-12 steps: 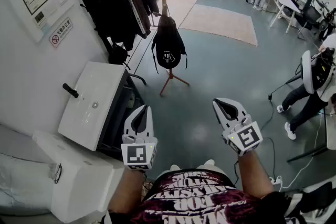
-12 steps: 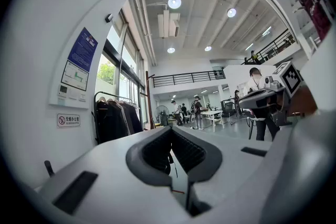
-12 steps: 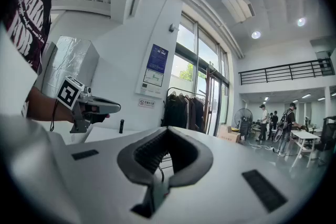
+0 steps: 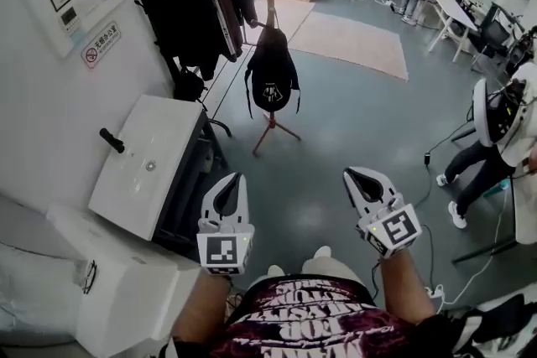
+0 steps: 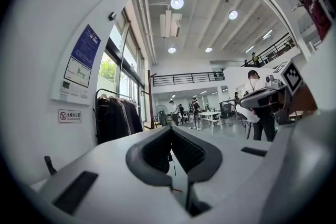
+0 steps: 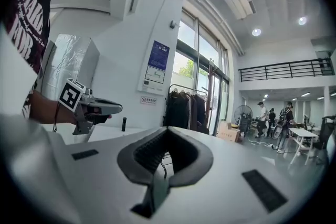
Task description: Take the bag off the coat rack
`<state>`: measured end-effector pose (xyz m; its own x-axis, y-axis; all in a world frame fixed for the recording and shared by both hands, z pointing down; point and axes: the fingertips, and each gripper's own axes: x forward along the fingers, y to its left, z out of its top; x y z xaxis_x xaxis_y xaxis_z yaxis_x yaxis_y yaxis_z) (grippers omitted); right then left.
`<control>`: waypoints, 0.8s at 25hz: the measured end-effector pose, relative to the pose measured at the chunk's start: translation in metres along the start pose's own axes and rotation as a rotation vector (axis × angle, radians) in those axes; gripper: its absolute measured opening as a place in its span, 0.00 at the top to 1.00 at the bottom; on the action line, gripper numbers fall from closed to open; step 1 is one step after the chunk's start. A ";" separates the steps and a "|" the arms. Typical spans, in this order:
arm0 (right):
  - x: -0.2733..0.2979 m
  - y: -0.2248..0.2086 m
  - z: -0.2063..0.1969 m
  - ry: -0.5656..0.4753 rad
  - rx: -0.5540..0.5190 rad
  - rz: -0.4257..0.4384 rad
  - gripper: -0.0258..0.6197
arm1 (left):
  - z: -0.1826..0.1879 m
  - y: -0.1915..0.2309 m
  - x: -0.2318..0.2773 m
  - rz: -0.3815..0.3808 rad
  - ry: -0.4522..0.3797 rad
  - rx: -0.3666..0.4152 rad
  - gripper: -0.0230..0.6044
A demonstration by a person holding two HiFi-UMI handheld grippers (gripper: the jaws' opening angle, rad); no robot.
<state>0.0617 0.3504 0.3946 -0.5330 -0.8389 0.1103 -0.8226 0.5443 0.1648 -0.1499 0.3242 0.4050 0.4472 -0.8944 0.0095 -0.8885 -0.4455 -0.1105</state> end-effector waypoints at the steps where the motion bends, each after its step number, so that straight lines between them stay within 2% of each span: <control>1: 0.001 0.000 -0.001 0.006 0.002 -0.002 0.95 | -0.002 0.001 0.000 -0.001 0.002 -0.009 0.95; 7: 0.008 -0.009 -0.008 0.022 0.017 -0.002 0.95 | -0.014 0.005 0.008 -0.004 0.018 -0.025 0.96; 12: 0.024 -0.023 -0.008 0.002 0.029 0.019 0.95 | -0.020 0.019 0.026 0.029 0.034 -0.033 0.95; 20: 0.074 -0.066 -0.021 0.005 0.081 0.034 0.95 | -0.016 0.038 0.076 0.051 0.051 0.006 0.95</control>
<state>0.0812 0.2526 0.4128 -0.5598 -0.8199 0.1198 -0.8176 0.5700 0.0809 -0.1516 0.2388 0.4176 0.3950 -0.9171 0.0546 -0.9095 -0.3987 -0.1177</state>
